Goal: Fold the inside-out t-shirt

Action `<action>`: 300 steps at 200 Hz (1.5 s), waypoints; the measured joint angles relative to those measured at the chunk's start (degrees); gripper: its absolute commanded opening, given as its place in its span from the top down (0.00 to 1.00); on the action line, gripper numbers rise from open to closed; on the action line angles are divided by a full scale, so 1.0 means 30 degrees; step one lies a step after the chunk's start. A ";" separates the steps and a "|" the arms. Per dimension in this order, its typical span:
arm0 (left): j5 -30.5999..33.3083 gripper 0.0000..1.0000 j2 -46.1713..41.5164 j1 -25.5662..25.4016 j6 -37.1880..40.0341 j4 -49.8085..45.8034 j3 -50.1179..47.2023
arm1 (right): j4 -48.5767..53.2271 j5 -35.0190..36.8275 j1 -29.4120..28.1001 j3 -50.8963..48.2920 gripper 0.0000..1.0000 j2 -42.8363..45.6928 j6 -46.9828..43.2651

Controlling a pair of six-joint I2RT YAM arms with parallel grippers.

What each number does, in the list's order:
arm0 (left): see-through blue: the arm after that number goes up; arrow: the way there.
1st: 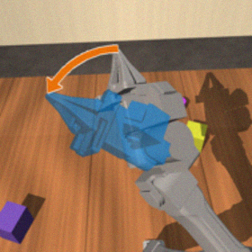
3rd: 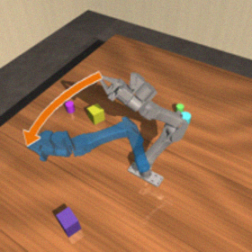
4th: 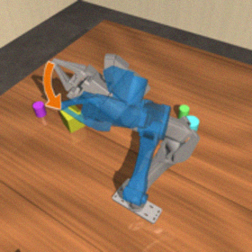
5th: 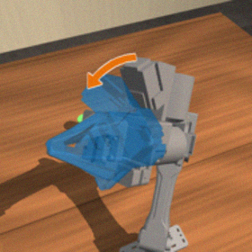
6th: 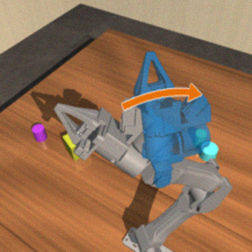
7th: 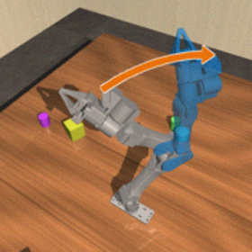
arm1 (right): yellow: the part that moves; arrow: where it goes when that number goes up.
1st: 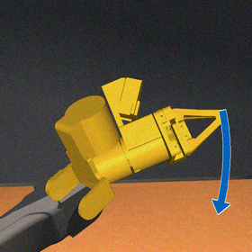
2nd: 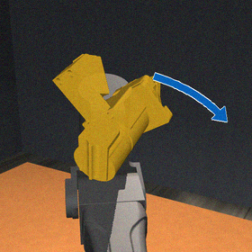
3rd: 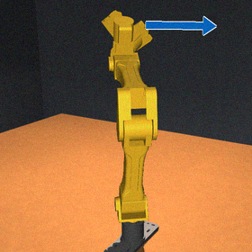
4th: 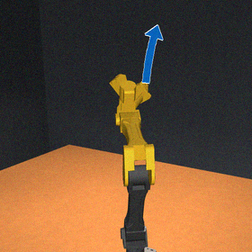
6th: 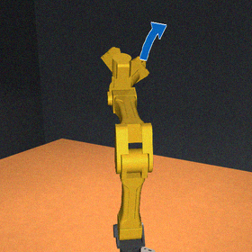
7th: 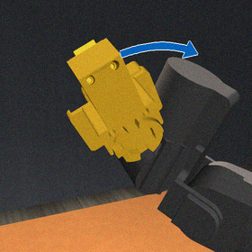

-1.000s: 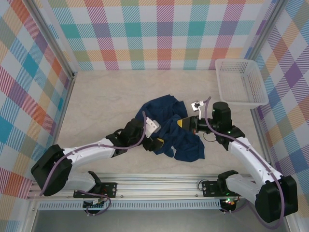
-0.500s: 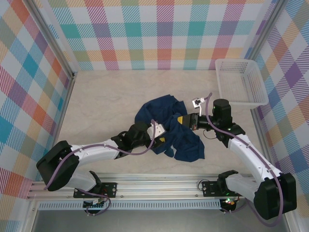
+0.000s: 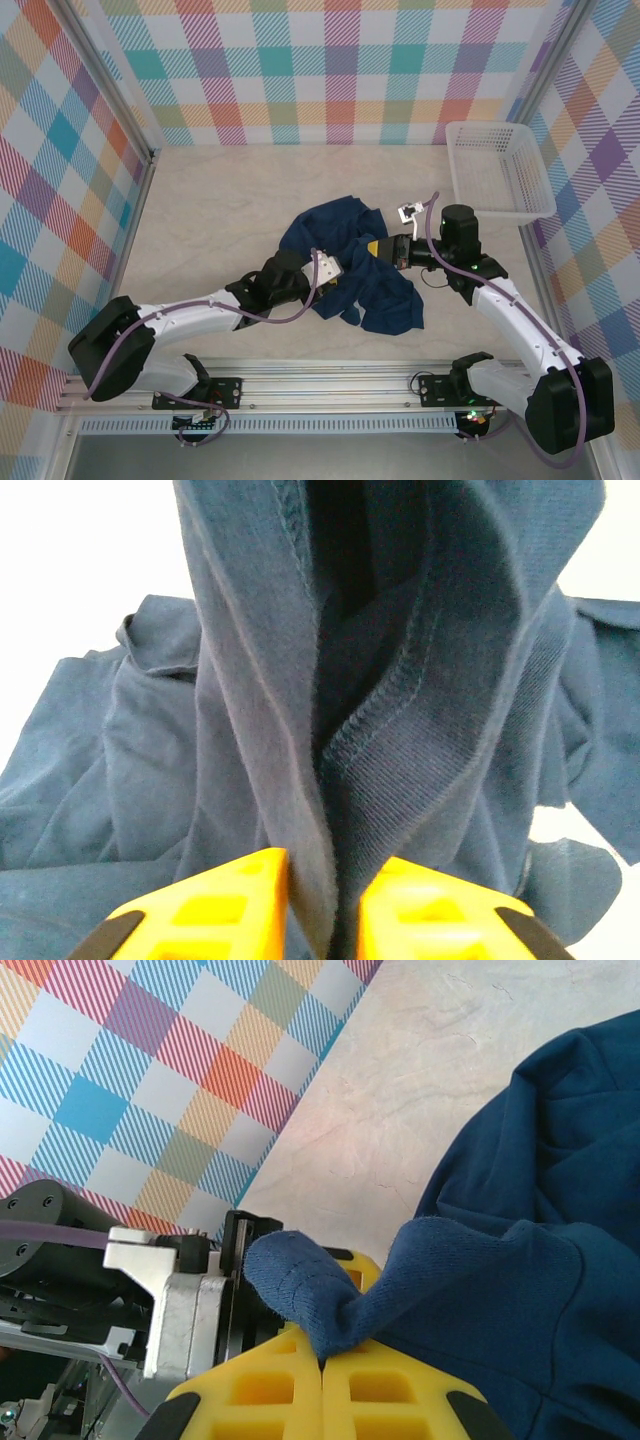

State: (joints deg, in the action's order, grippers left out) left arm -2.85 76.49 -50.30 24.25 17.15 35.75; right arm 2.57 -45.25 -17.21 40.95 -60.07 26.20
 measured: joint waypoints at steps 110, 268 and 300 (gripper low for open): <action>0.1435 1.00 -0.2885 0.1960 -0.7111 -0.5472 0.2943 | 0.2135 0.6339 -0.1115 0.2739 0.60 -0.2878 0.0962; 0.2841 1.00 -0.4342 0.7162 -1.4222 -1.3690 0.7817 | 1.1132 1.6626 -0.3184 0.2907 0.33 -0.8014 -0.1071; 0.2849 1.00 -0.4452 0.7198 -1.4229 -1.3726 0.7919 | 1.1970 1.7930 -0.4699 0.4488 0.32 -1.0083 -0.1559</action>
State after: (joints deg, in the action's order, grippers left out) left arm 5.69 63.13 -28.71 -18.44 -24.03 59.51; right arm 38.48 8.54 -31.31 54.41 -90.32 21.52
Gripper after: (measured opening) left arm 0.051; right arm 0.678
